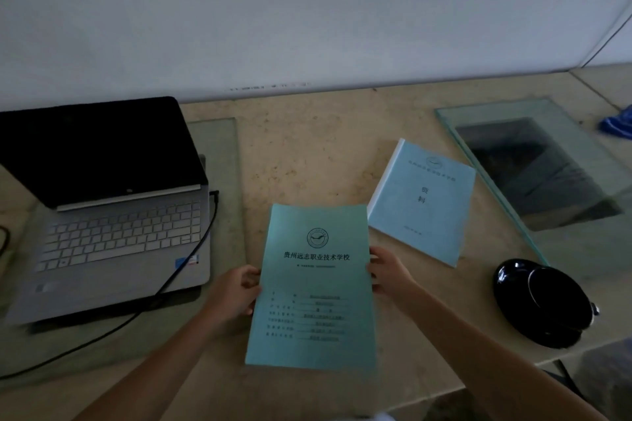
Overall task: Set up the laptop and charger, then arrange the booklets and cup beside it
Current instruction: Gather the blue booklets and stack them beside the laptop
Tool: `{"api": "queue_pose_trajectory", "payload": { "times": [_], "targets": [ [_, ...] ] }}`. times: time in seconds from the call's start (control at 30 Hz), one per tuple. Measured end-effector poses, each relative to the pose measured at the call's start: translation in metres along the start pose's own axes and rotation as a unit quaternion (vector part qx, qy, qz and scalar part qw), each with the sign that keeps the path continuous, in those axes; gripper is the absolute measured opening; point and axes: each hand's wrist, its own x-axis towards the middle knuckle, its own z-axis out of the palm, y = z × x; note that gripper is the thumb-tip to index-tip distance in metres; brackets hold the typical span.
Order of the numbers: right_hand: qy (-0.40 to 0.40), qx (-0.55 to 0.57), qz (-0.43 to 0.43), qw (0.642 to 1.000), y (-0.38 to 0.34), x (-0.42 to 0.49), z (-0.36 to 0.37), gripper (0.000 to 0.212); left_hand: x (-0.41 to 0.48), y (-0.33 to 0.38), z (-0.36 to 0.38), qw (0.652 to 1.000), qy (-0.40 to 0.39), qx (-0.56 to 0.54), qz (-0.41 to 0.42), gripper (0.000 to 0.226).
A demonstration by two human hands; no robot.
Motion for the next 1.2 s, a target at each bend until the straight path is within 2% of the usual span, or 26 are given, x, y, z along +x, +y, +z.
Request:
{"api": "queue_pose_trajectory", "payload": {
  "times": [0.1,0.27,0.37,0.43,0.53,0.73,0.83,0.93,1.03,1.2],
  "targets": [
    [-0.016,-0.025,-0.020,0.999,-0.002,0.005,-0.003,0.031,0.003,0.004,-0.002,0.999,-0.009,-0.008,-0.030,0.037],
    [0.010,-0.060,-0.026,0.998,-0.007,0.013,-0.009,0.017,0.014,0.016,-0.001,0.999,-0.021,0.024,-0.008,0.038],
    [-0.041,-0.009,-0.010,0.999,-0.013,0.014,-0.005,0.026,0.022,0.025,0.002,0.998,-0.035,-0.043,-0.014,0.037],
    [-0.047,-0.019,-0.006,0.999,-0.016,0.017,-0.002,0.019,0.026,0.033,0.003,0.992,-0.042,-0.110,-0.039,0.040],
    [-0.039,-0.056,-0.002,0.998,-0.019,0.020,0.005,0.025,0.026,0.039,0.007,0.981,-0.038,-0.172,-0.080,0.046],
    [-0.022,-0.107,0.011,0.994,-0.022,0.022,0.009,0.043,0.023,0.039,0.011,0.977,-0.022,-0.186,-0.101,0.057],
    [-0.027,-0.056,0.033,0.998,-0.024,0.024,0.000,0.042,0.026,0.039,0.011,0.974,-0.025,-0.200,-0.107,0.056],
    [-0.027,0.003,0.051,0.998,-0.025,0.024,-0.014,0.034,0.028,0.043,0.015,0.975,-0.025,-0.192,-0.105,0.057],
    [-0.013,0.015,0.048,0.999,-0.023,0.025,-0.030,0.036,0.031,0.055,0.021,0.985,0.002,-0.153,-0.074,0.055],
    [0.056,0.055,0.032,0.996,-0.024,0.040,-0.073,0.035,0.043,0.090,0.033,0.997,0.057,-0.035,-0.043,0.066]
  ]
}}
